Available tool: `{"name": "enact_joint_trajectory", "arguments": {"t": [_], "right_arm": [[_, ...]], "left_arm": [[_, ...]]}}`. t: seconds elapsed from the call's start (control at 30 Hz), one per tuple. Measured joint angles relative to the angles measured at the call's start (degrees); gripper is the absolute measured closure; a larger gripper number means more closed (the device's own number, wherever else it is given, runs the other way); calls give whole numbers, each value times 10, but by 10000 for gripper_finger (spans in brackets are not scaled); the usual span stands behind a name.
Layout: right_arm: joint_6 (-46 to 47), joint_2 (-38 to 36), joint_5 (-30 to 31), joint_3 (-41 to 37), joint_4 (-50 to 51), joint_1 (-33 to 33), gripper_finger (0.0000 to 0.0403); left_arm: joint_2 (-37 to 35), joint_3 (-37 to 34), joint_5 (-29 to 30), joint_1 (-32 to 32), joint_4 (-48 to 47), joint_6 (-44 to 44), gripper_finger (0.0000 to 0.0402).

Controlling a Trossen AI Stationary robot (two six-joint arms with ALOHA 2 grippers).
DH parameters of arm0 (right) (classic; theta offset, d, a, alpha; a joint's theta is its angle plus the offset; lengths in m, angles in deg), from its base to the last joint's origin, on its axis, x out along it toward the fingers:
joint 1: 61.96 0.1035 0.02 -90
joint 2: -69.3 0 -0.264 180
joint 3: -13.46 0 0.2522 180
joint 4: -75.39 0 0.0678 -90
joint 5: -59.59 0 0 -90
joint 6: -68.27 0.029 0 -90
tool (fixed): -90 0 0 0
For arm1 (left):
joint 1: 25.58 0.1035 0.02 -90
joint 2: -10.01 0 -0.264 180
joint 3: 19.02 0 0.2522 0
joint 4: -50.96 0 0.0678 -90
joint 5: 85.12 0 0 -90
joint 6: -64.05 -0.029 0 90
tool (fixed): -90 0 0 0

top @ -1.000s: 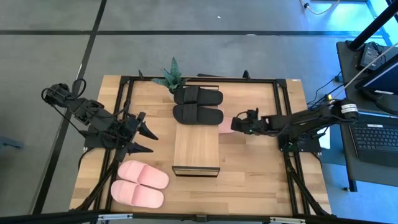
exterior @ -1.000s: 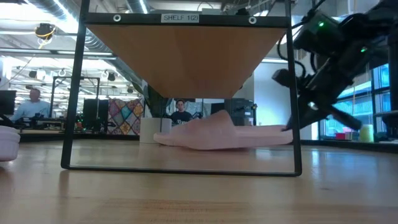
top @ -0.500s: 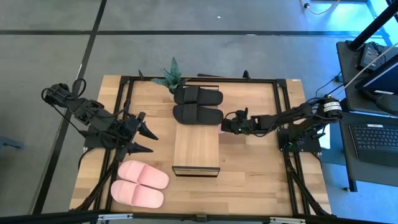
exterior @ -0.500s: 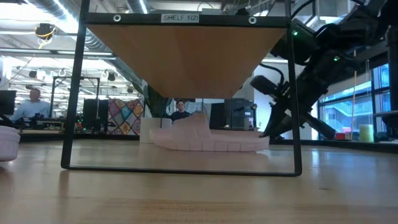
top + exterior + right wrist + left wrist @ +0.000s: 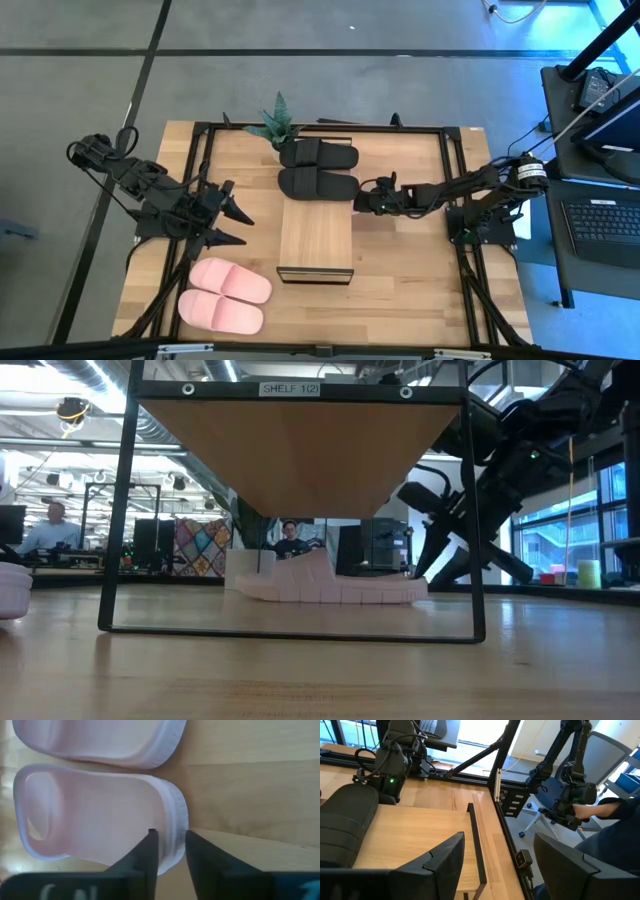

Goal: Pick and place slides into the shelf
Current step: Put the pink slide under the shelf

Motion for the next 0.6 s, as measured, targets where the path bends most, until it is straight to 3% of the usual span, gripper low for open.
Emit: {"name": "enact_joint_trajectory", "arguments": {"t": [0.2, 0.4, 0.6], "right_arm": [[12, -4, -2, 0, 9, 0, 244], [-15, -55, -33, 0, 37, 0, 221], [-56, -166, -35, 0, 180, 0, 219]], "left_arm": [[0, 0, 0, 0, 0, 1, 174], [0, 0, 0, 0, 0, 0, 174], [0, 0, 0, 0, 0, -1, 174]]}}
